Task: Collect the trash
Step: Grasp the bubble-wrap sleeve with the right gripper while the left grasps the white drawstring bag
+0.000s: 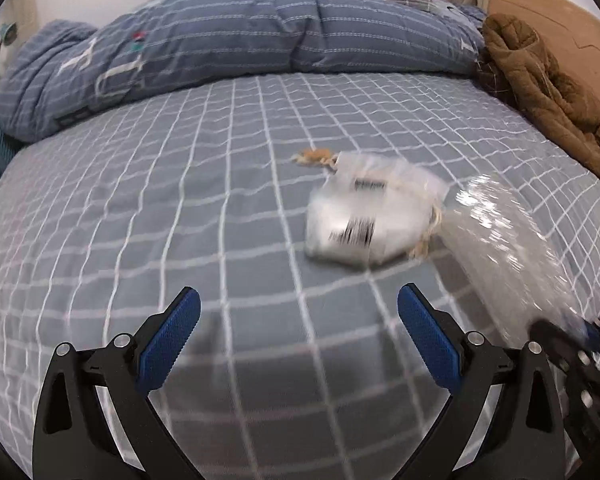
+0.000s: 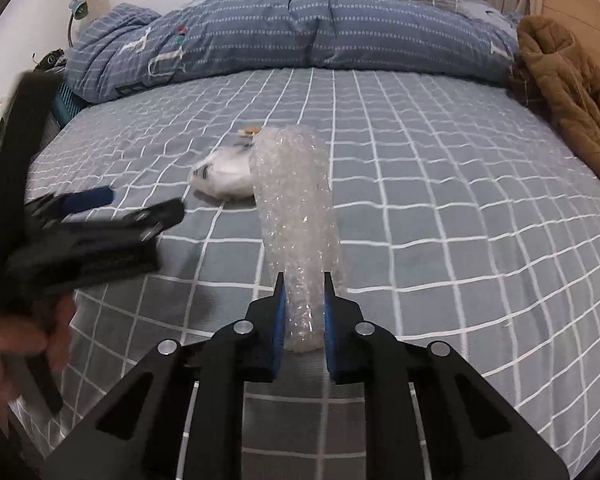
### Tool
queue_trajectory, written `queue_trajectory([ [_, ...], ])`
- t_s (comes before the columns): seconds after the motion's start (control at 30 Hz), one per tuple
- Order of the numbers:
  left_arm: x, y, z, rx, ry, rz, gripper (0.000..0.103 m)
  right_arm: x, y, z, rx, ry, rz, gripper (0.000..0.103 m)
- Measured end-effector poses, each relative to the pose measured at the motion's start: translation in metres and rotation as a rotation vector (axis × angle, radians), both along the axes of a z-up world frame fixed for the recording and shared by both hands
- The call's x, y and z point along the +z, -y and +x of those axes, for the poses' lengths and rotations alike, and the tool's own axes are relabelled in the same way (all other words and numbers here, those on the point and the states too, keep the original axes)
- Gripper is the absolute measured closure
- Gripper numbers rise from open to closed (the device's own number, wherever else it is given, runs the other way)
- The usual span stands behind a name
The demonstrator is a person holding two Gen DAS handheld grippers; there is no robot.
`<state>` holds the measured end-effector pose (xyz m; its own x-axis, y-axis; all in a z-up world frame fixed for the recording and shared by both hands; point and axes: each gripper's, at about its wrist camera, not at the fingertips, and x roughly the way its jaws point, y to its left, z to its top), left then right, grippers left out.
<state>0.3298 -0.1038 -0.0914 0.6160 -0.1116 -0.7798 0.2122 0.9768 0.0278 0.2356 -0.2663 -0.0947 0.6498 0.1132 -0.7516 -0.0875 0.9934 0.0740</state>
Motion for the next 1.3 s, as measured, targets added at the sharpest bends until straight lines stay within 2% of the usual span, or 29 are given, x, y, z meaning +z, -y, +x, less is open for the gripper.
queue_trajectory([
  [0.17,-0.002,0.022,0.026,-0.019,-0.005,0.006,0.006,0.013,0.028,-0.005,-0.032,0.038,0.003,0.088],
  [0.33,-0.012,0.045,0.048,-0.045,-0.026,0.016,0.006,0.009,0.048,-0.003,-0.055,0.027,0.022,0.088],
  [0.53,-0.022,0.053,0.064,-0.039,-0.055,-0.005,0.006,0.004,0.051,0.000,-0.044,0.015,0.023,0.088],
  [0.63,-0.026,0.055,0.068,-0.040,-0.075,-0.017,0.013,0.003,0.051,0.001,-0.045,0.011,0.028,0.088],
  [0.7,-0.029,0.057,0.069,-0.051,-0.085,-0.028,0.027,0.004,0.052,0.001,-0.046,0.011,0.032,0.088],
  [0.9,-0.034,0.053,0.071,-0.057,-0.106,-0.031,0.047,0.004,0.052,0.001,-0.043,0.012,0.033,0.088],
  [1.13,-0.026,0.050,0.061,-0.049,-0.088,-0.035,0.051,0.006,0.049,-0.001,-0.039,0.017,0.038,0.088],
  [1.3,-0.007,0.043,0.043,-0.026,-0.042,-0.033,0.052,0.009,0.046,-0.003,-0.037,0.026,0.042,0.088],
])
